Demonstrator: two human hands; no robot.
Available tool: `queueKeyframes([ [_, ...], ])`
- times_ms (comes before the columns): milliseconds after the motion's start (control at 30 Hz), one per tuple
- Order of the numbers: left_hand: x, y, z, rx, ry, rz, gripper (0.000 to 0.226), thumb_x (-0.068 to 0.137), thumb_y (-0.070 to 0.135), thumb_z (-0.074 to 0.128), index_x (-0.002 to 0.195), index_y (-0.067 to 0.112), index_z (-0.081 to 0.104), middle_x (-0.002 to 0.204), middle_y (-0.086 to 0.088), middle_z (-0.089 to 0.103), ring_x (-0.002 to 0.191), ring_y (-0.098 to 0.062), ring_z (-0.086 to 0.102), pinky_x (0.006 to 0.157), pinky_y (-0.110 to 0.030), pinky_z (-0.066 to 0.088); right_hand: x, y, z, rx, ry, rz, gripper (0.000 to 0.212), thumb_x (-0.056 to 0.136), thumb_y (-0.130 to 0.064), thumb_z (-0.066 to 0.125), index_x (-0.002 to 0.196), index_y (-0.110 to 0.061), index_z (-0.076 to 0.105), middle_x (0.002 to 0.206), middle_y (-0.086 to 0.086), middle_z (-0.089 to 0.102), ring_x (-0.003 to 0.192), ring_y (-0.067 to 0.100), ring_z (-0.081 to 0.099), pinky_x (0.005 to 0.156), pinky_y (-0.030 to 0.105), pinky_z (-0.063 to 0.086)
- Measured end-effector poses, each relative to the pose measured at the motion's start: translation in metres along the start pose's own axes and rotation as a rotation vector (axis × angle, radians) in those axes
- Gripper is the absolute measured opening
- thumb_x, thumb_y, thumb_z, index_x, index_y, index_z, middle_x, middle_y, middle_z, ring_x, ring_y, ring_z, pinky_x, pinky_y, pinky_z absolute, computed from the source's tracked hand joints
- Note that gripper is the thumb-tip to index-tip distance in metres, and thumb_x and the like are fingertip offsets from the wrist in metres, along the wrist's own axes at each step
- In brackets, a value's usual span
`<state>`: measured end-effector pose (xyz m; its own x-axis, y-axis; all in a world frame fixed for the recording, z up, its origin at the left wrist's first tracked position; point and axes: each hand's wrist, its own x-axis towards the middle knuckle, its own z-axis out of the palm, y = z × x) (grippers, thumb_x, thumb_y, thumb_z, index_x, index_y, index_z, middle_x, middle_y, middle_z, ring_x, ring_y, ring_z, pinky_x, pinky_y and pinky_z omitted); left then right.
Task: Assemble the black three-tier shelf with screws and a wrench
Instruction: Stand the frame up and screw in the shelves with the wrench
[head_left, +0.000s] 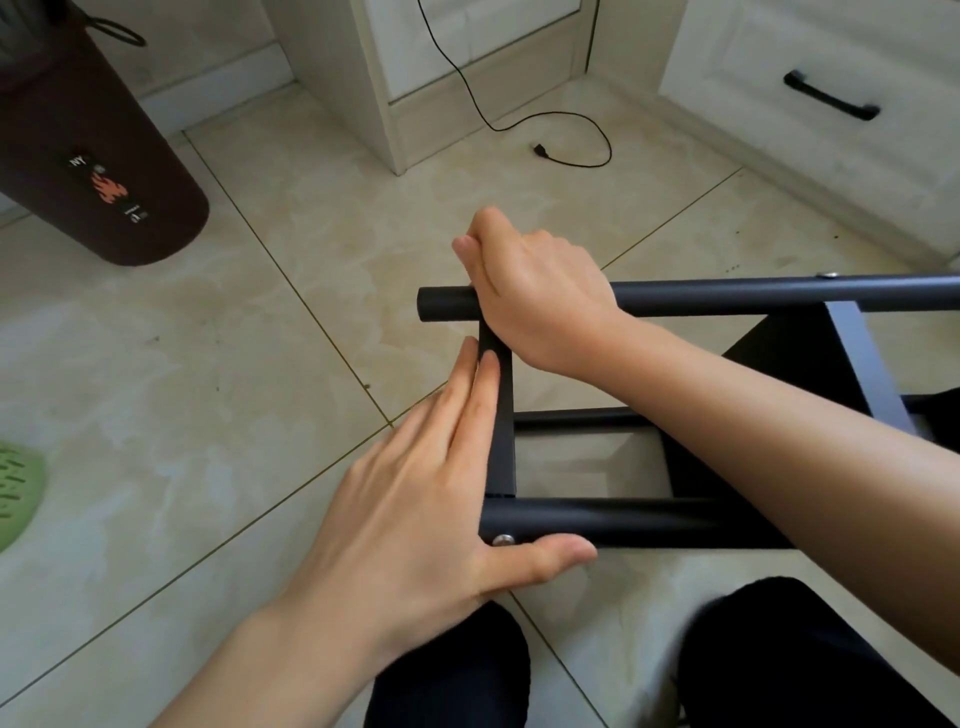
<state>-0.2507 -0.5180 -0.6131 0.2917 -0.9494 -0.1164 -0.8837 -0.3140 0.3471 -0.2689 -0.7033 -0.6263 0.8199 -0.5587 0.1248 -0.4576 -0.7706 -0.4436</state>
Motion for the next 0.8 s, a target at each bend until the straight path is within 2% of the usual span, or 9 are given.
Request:
queueKeyframes([
  [33, 0.001, 0.0, 0.001, -0.021, 0.036, 0.014, 0.121, 0.063, 0.098, 0.021, 0.157, 0.031, -0.014, 0.165, 0.018, -0.014, 0.147, 0.003, 0.009, 0.101, -0.013, 0.024, 0.001, 0.0, 0.0, -0.009, -0.007, 0.002, 0.029, 0.106, -0.039, 0.024, 0.094, -0.015, 0.034, 0.062, -0.003, 0.044, 0.052, 0.02, 0.037, 0.056, 0.038, 0.022],
  [100, 0.002, -0.001, 0.003, -0.038, 0.12, 0.04, 0.118, 0.069, 0.09, 0.038, 0.16, 0.018, 0.017, 0.167, 0.007, 0.015, 0.148, -0.005, 0.026, 0.105, -0.014, 0.027, 0.003, -0.001, -0.001, 0.012, -0.036, 0.014, 0.03, 0.106, -0.039, 0.025, 0.093, -0.015, 0.035, 0.063, -0.002, 0.045, 0.053, 0.02, 0.038, 0.052, 0.037, 0.019],
  [167, 0.002, -0.001, 0.006, -0.021, 0.201, 0.079, 0.115, 0.071, 0.085, 0.045, 0.155, 0.007, 0.032, 0.161, -0.002, 0.033, 0.145, -0.015, 0.038, 0.11, -0.024, 0.033, 0.004, -0.001, -0.001, 0.045, -0.064, 0.013, 0.031, 0.106, -0.04, 0.025, 0.092, -0.015, 0.037, 0.067, 0.0, 0.051, 0.057, 0.023, 0.044, 0.05, 0.035, 0.021],
  [200, 0.002, -0.001, 0.009, -0.012, 0.236, 0.097, 0.113, 0.072, 0.084, 0.047, 0.152, 0.003, 0.038, 0.158, -0.006, 0.038, 0.144, -0.019, 0.041, 0.111, -0.032, 0.039, 0.004, -0.001, -0.001, 0.053, -0.075, 0.006, 0.032, 0.106, -0.04, 0.025, 0.093, -0.015, 0.038, 0.07, 0.001, 0.057, 0.061, 0.027, 0.049, 0.052, 0.036, 0.028],
  [267, 0.001, -0.002, 0.014, 0.022, 0.308, 0.129, 0.111, 0.074, 0.082, 0.05, 0.145, -0.002, 0.046, 0.153, -0.01, 0.044, 0.141, -0.027, 0.044, 0.108, -0.05, 0.047, 0.003, -0.002, -0.001, 0.065, -0.101, -0.005, 0.033, 0.105, -0.041, 0.024, 0.094, -0.014, 0.04, 0.077, 0.003, 0.067, 0.073, 0.034, 0.057, 0.064, 0.04, 0.042],
  [333, 0.001, -0.004, 0.018, 0.044, 0.33, 0.146, 0.109, 0.074, 0.082, 0.052, 0.142, -0.003, 0.05, 0.151, -0.012, 0.046, 0.142, -0.029, 0.043, 0.107, -0.057, 0.045, 0.002, -0.004, -0.001, 0.082, -0.118, -0.006, 0.034, 0.105, -0.041, 0.024, 0.095, -0.014, 0.043, 0.081, 0.005, 0.07, 0.079, 0.036, 0.059, 0.072, 0.043, 0.047],
  [633, 0.001, -0.008, 0.026, -0.015, 0.38, 0.2, 0.105, 0.075, 0.08, 0.059, 0.135, -0.006, 0.057, 0.149, -0.015, 0.048, 0.142, -0.025, 0.043, 0.116, -0.052, 0.037, 0.003, -0.004, -0.002, 0.08, -0.119, -0.003, 0.033, 0.105, -0.041, 0.024, 0.095, -0.016, 0.043, 0.084, 0.004, 0.07, 0.081, 0.035, 0.06, 0.076, 0.045, 0.048],
  [800, 0.0, -0.004, 0.019, -0.068, 0.286, 0.185, 0.113, 0.068, 0.081, 0.059, 0.141, -0.005, 0.051, 0.154, -0.014, 0.042, 0.146, -0.023, 0.037, 0.12, -0.044, 0.032, 0.004, -0.004, -0.002, 0.053, -0.112, -0.005, 0.033, 0.105, -0.041, 0.024, 0.097, -0.015, 0.043, 0.082, 0.004, 0.07, 0.08, 0.035, 0.06, 0.075, 0.044, 0.048],
])
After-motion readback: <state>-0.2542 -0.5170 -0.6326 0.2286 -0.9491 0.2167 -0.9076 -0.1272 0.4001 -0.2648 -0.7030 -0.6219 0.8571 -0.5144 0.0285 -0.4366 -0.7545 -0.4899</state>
